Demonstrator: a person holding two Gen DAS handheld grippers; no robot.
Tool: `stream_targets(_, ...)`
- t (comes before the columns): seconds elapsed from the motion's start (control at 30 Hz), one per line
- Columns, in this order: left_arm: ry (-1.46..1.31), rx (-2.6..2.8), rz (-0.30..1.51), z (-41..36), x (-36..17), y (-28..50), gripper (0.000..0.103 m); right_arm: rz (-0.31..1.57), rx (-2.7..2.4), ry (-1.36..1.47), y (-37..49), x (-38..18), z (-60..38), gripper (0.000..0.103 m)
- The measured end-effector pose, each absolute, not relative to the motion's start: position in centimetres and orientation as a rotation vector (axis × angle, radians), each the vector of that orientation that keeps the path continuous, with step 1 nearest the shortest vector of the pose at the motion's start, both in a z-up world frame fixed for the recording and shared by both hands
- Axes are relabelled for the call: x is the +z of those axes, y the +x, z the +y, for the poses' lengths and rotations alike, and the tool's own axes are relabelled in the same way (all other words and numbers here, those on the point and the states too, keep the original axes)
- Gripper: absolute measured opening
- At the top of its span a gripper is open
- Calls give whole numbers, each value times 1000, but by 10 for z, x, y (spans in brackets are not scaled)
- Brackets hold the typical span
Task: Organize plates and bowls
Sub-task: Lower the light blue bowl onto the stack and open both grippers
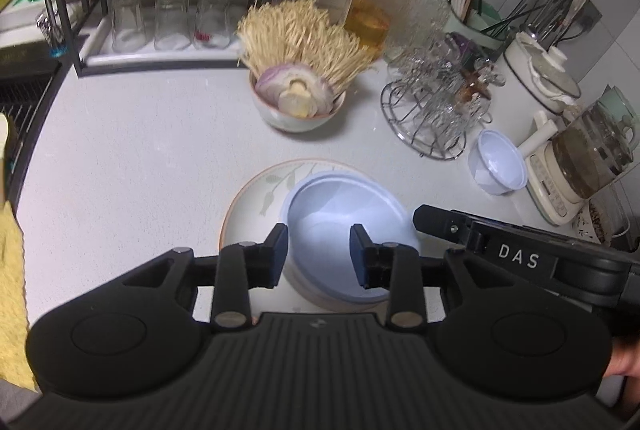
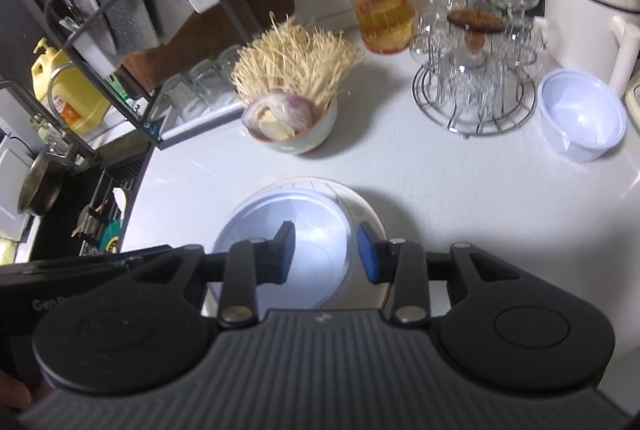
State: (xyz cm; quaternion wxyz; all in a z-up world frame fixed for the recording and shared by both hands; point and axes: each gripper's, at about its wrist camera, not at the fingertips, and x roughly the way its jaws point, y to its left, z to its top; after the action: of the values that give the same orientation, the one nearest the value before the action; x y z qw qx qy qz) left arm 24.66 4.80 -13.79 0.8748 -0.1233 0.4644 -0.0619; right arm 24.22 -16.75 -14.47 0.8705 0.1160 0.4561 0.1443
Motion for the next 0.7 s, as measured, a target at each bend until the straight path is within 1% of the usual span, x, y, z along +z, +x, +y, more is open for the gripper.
stream_targets(0.37, -173, -174, 875, 23, -91, 237, 39, 858, 257, 245, 228, -106, -189, 38)
stream_targets(0.7, -138, -220, 827, 7, -76, 238, 39, 788, 205, 243, 218, -91, -207, 38)
